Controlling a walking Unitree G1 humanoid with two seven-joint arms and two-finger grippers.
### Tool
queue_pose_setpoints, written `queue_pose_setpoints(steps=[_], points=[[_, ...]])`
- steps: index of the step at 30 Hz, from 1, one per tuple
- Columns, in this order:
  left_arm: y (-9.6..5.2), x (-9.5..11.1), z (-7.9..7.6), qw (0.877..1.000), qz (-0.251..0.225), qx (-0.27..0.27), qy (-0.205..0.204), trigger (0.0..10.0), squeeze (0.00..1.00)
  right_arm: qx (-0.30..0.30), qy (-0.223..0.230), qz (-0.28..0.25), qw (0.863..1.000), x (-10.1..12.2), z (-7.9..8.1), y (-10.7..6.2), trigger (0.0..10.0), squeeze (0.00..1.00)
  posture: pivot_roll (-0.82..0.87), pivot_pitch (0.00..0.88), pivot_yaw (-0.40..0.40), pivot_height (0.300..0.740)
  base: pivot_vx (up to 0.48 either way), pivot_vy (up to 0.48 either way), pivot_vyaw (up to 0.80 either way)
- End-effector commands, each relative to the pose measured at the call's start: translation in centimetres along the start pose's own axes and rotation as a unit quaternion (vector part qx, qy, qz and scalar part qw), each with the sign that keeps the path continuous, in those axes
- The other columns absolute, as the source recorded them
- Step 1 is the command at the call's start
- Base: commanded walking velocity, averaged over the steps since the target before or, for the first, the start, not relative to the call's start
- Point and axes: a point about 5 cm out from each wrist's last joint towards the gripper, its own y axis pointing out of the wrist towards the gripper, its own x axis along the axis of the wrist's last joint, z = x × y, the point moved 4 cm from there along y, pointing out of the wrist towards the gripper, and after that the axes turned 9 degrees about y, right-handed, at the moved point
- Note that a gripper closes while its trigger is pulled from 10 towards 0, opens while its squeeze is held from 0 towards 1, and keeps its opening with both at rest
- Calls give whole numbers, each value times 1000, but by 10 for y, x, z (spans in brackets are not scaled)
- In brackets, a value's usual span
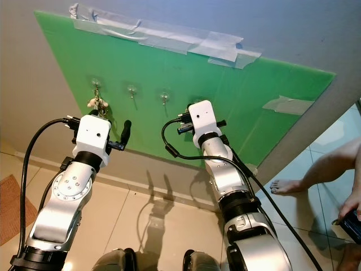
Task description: Setting the table
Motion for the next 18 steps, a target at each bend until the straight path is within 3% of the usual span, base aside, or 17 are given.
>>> queue_pose_setpoints(steps=[1, 4, 12, 18], points=[[-2, 0, -1, 1000, 2, -5, 4, 10000, 0, -16, 15, 20, 1000, -13, -8, -6, 10000, 0, -1, 141, -22, 740, 0, 0, 0], [-2, 0, -2, 1000, 2, -5, 3, 10000, 0, -28, 31, 14, 999, -10, -11, -7, 10000, 0, -4, 140, -24, 740, 0, 0, 0], [-2, 1, -2, 1000, 2, -4, 3, 10000, 0, -99, 180, 6, 979, -8, -37, -7, 10000, 0, -5, 139, -25, 740, 0, 0, 0], [-1, 1, -2, 1000, 1, -4, 3, 10000, 0, -86, 158, -6, 984, 0, -34, -5, 10000, 0, -6, 133, -24, 740, 0, 0, 0]])
